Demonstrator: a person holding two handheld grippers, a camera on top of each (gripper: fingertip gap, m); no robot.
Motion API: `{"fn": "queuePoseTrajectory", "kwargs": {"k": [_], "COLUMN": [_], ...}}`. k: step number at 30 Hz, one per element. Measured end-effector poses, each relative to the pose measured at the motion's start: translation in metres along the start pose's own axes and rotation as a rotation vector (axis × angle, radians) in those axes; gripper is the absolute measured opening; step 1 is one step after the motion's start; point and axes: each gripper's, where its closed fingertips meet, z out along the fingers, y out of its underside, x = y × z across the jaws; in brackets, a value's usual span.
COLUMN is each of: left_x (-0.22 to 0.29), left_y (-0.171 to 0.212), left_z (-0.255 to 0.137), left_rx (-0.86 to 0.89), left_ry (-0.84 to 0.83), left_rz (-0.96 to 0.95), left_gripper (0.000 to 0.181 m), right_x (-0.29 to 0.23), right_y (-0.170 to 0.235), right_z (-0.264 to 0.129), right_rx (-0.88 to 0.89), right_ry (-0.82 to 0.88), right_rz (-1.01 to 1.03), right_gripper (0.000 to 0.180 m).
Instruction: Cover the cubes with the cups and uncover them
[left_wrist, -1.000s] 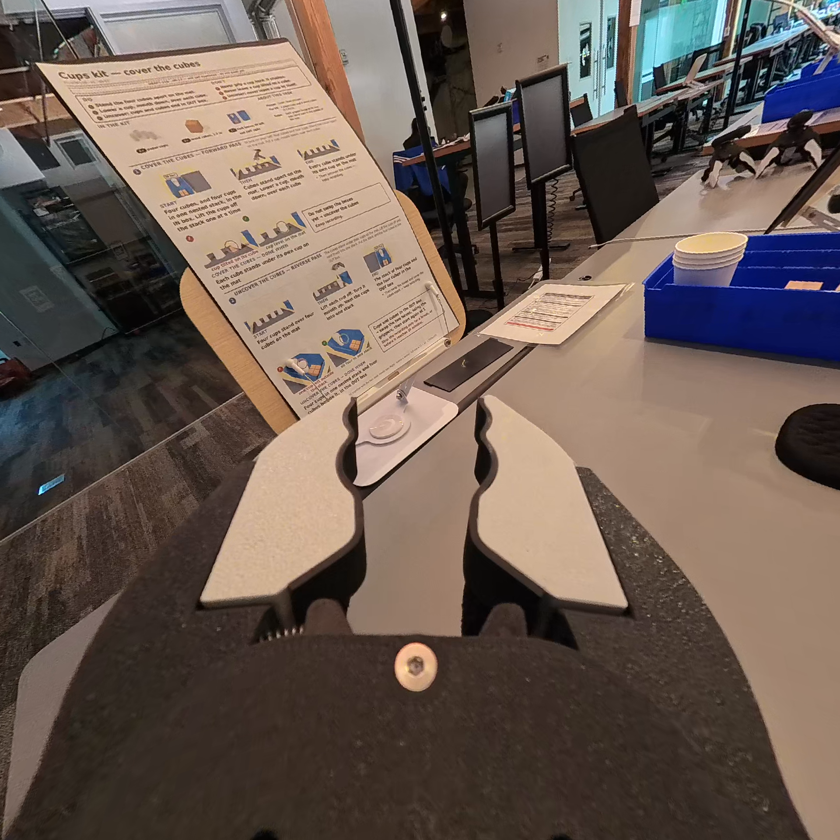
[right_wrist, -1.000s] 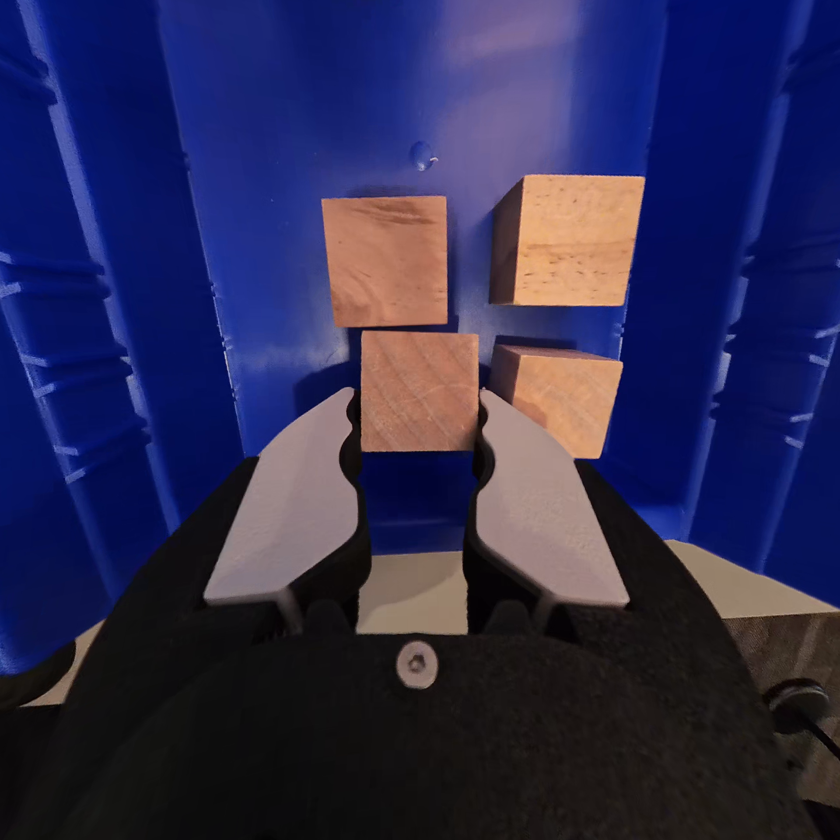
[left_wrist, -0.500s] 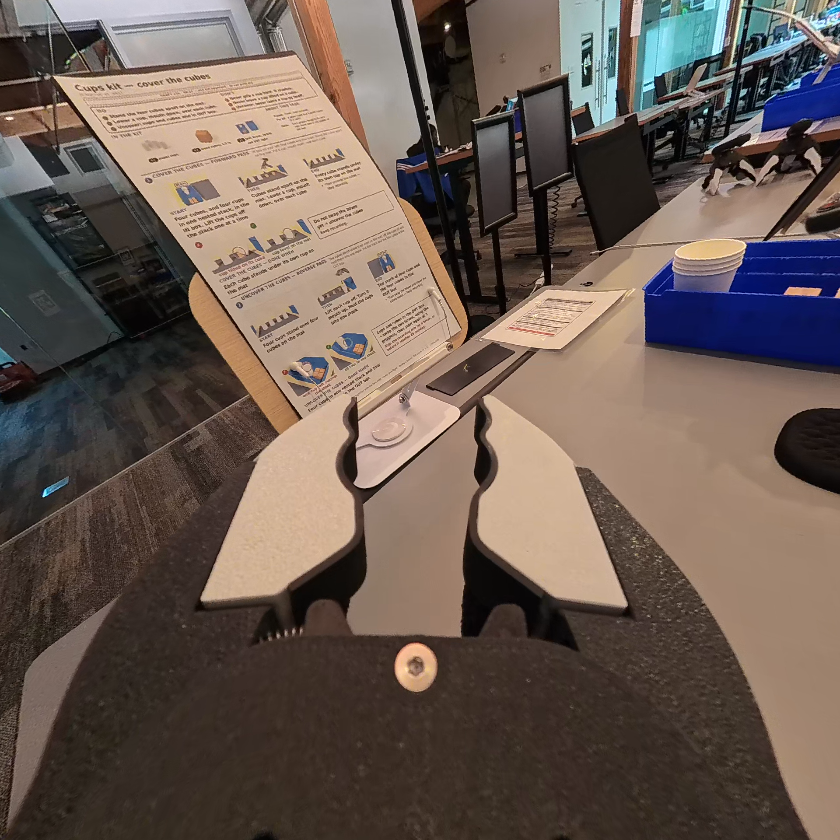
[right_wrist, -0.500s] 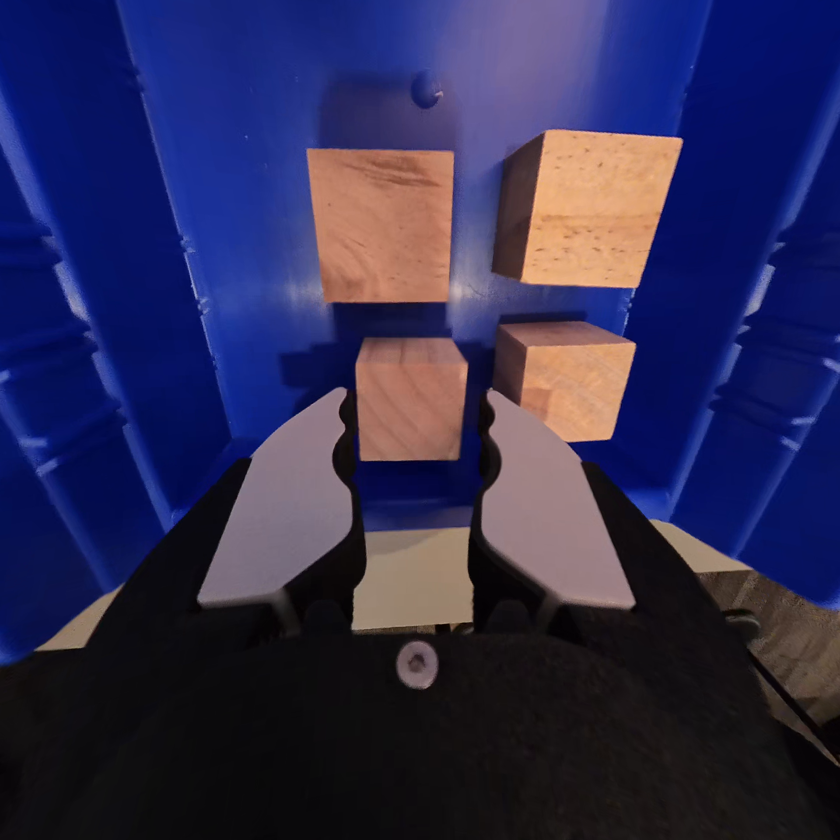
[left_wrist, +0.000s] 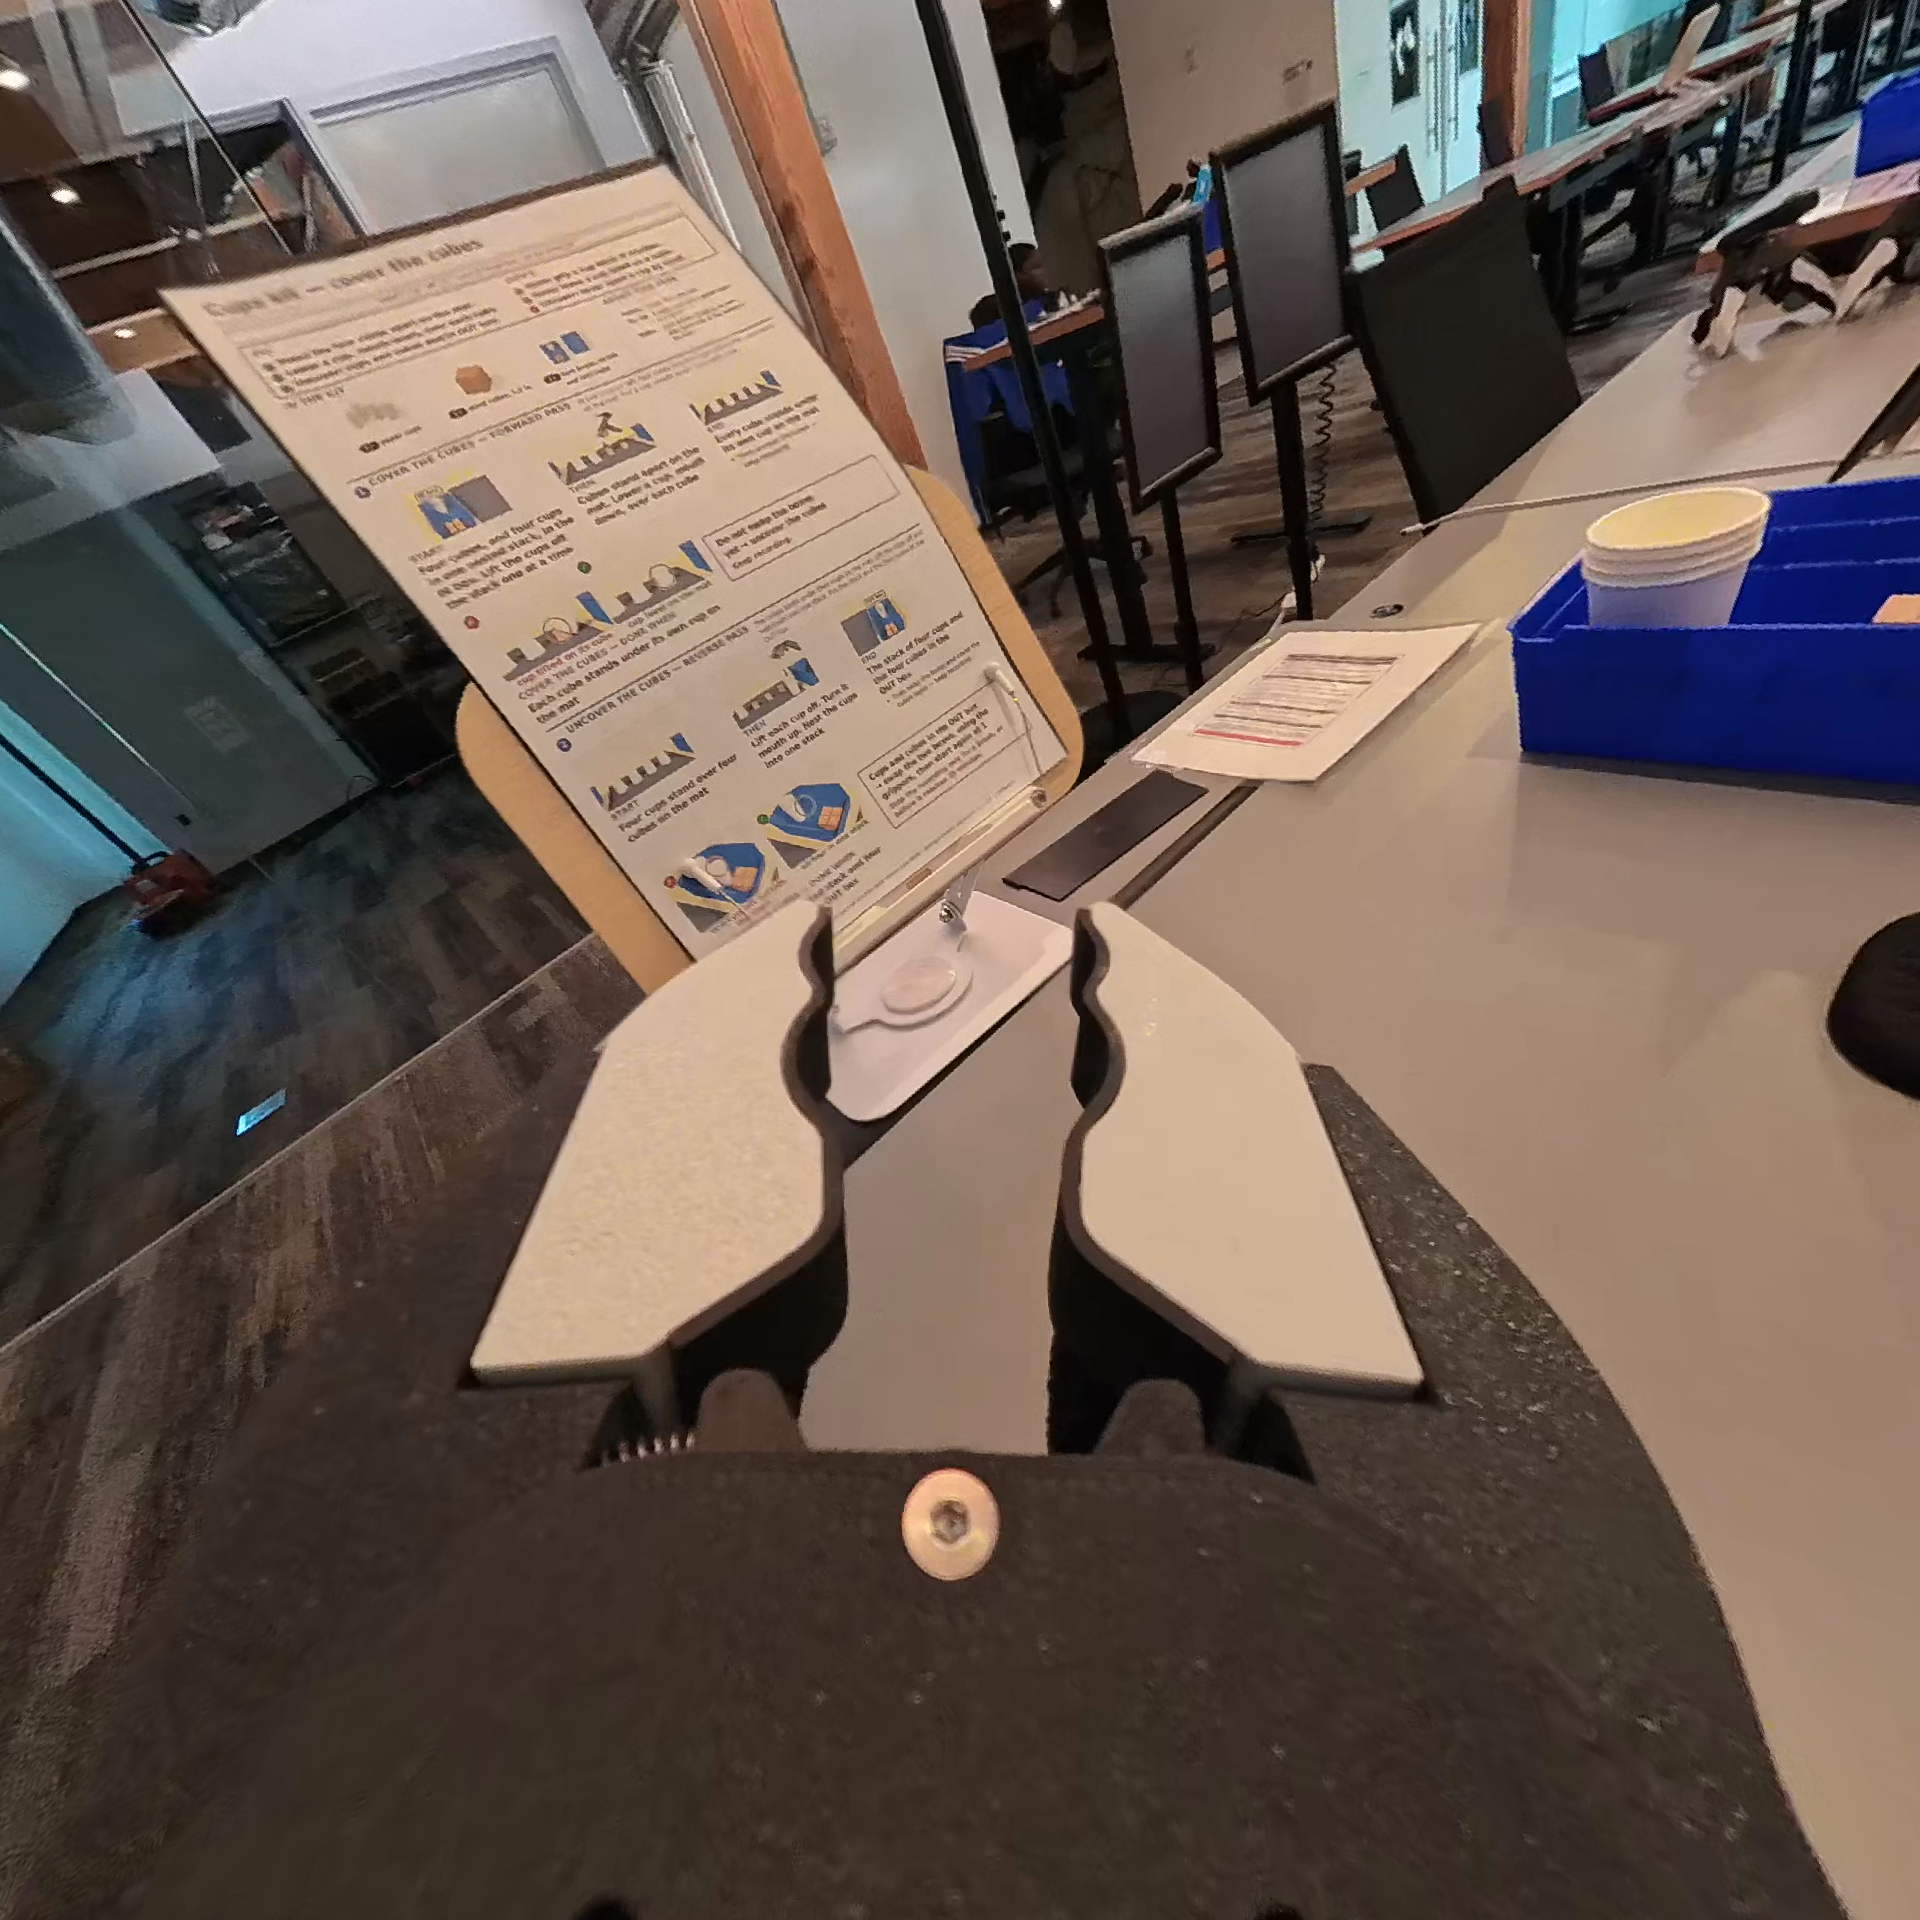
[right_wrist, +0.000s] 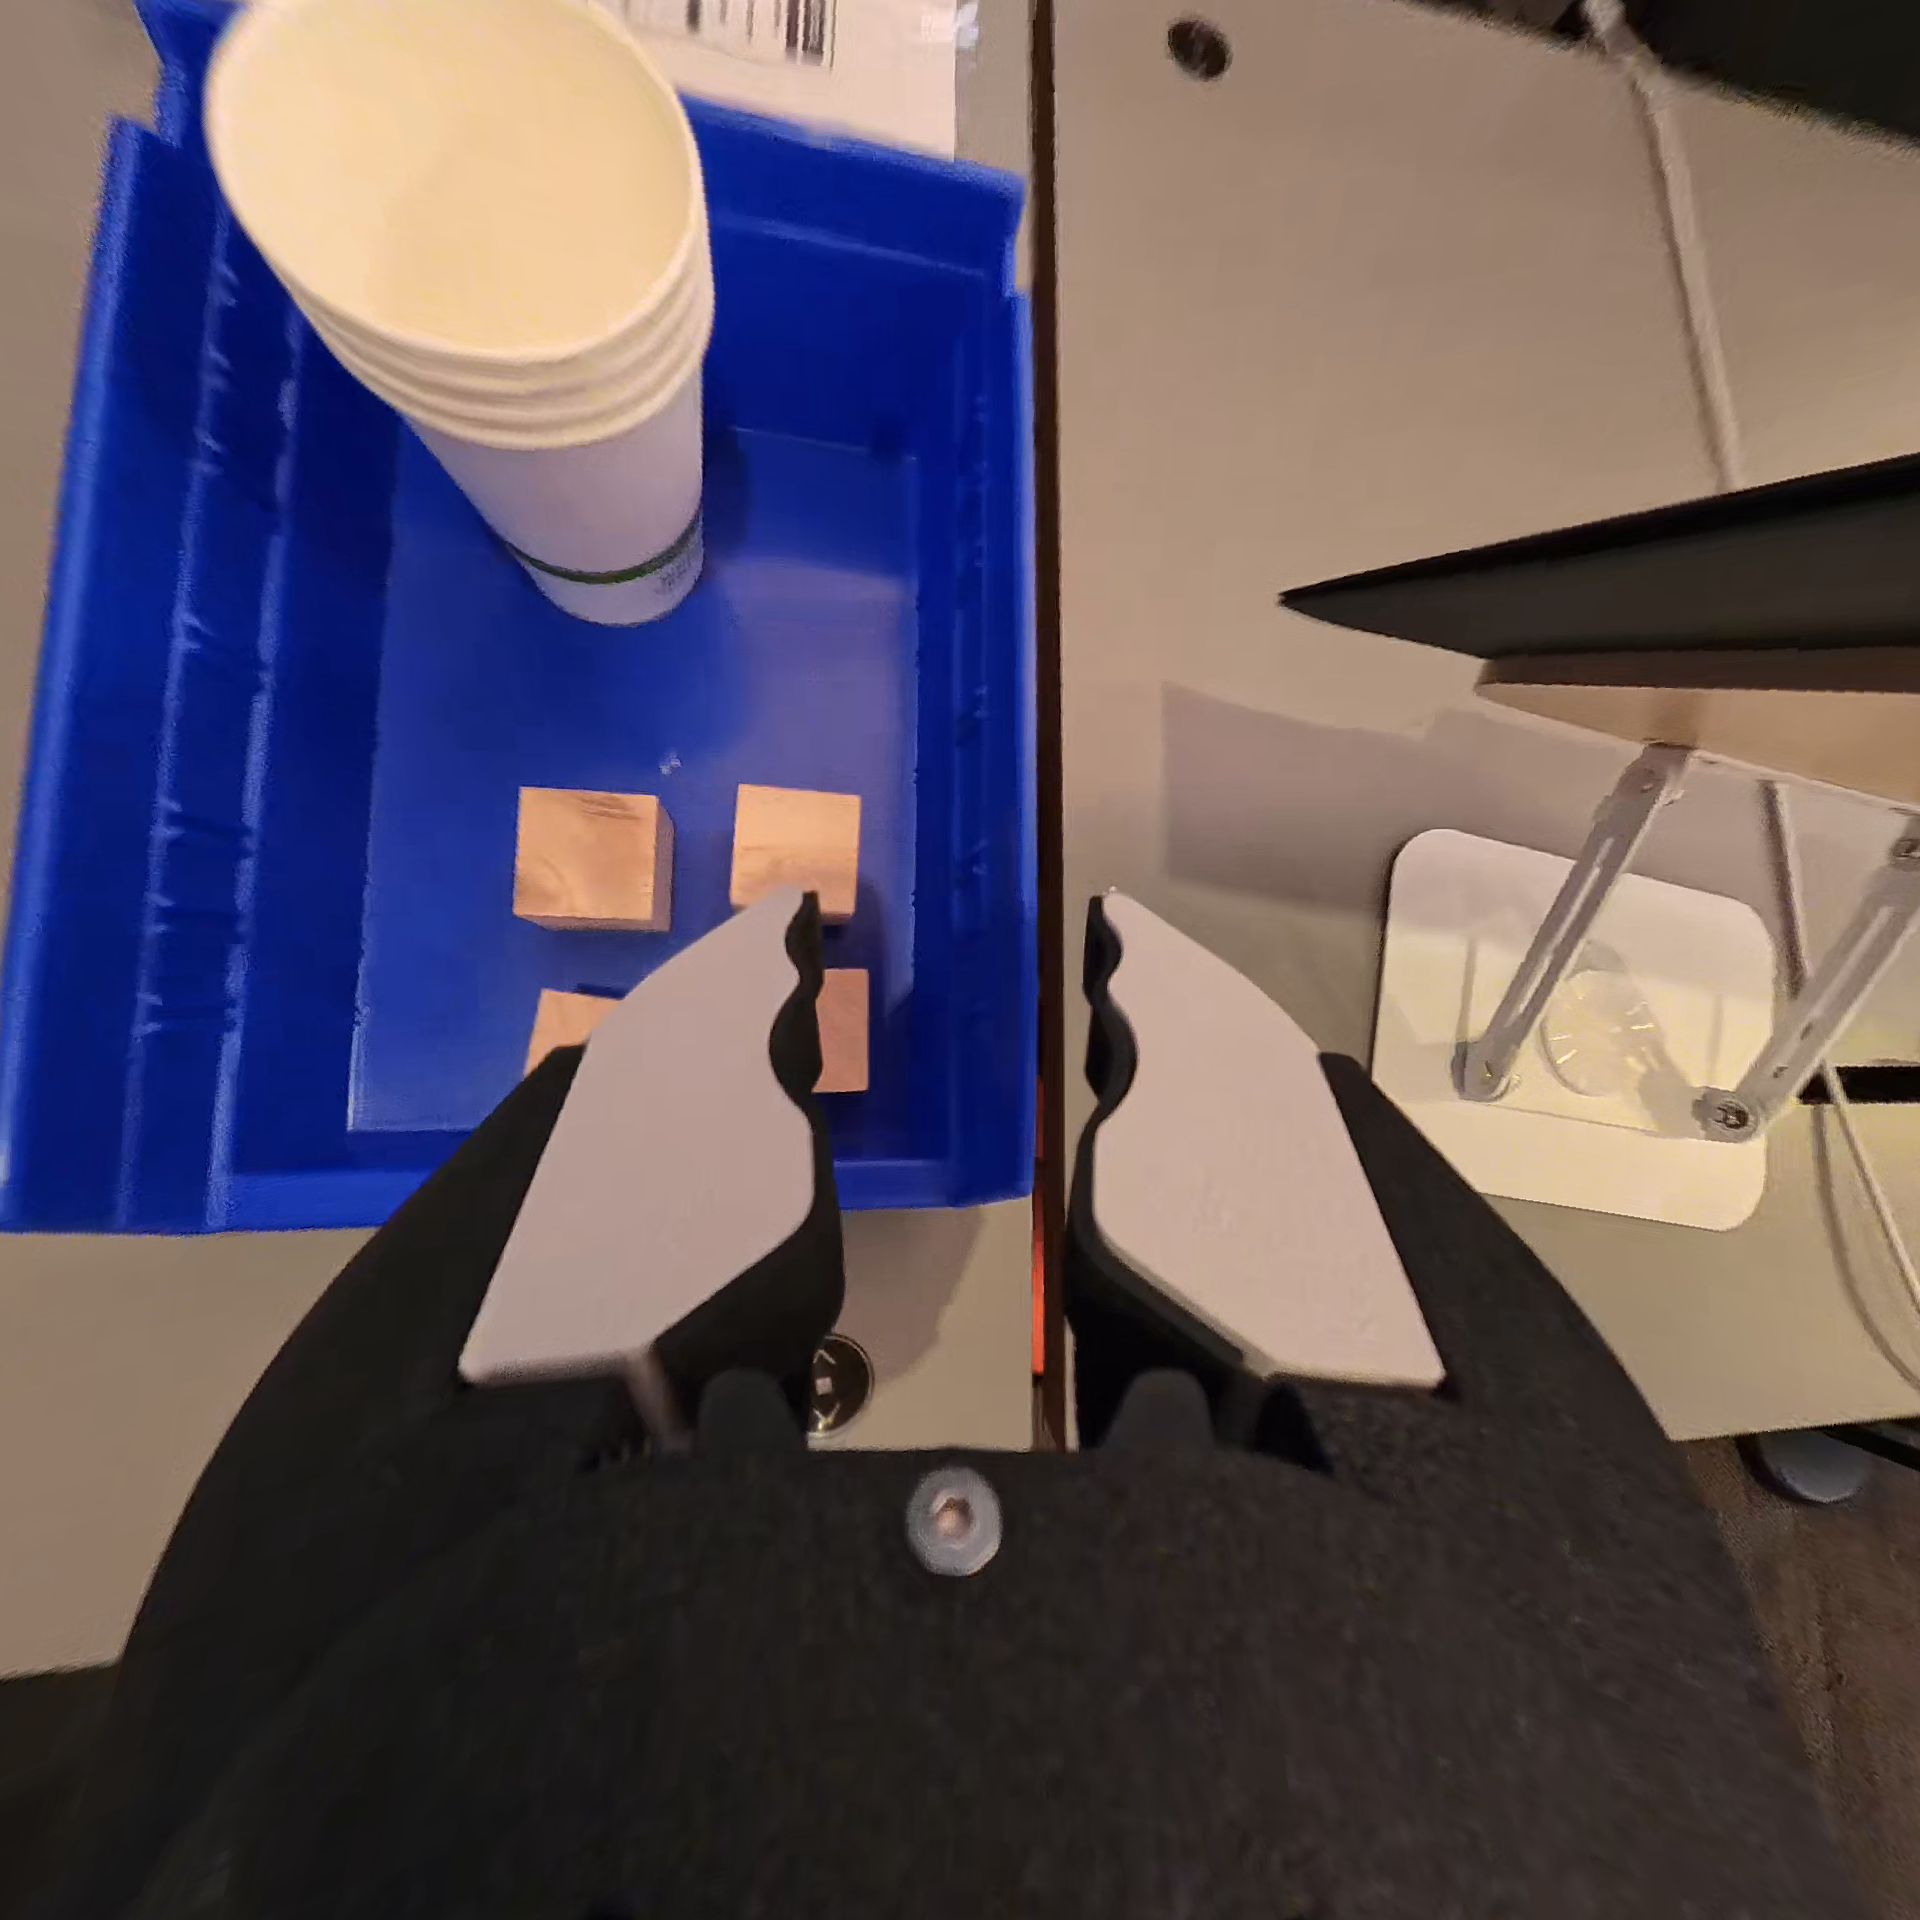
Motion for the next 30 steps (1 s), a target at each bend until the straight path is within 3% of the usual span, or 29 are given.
{"fn": "queuePoseTrajectory", "kwargs": {"k": [8, 18, 25, 30], "left_x": [-0.003, -0.038, -0.093, -0.136], "left_y": [0.006, 0.061, 0.100, 0.161], "left_z": [-0.023, -0.148, -0.239, -0.285], "left_rx": [-0.116, -0.322, -0.469, -0.678], "left_ry": [-0.093, -0.316, -0.538, -0.624], "left_rz": [-0.028, -0.218, -0.312, -0.409], "left_gripper": [0.048, 0.052, 0.053, 0.057], "right_x": [0.034, 0.028, 0.001, 0.002], "right_y": [0.012, 0.008, 0.013, 0.015], "right_z": [0.068, 0.124, 0.142, 0.148], "right_rx": [-0.239, -0.373, -0.461, -0.507], "right_ry": [0.008, -0.048, -0.197, -0.171], "right_rz": [-0.060, -0.075, 0.065, 0.093], "right_gripper": [0.051, 0.056, 0.019, 0.016]}}
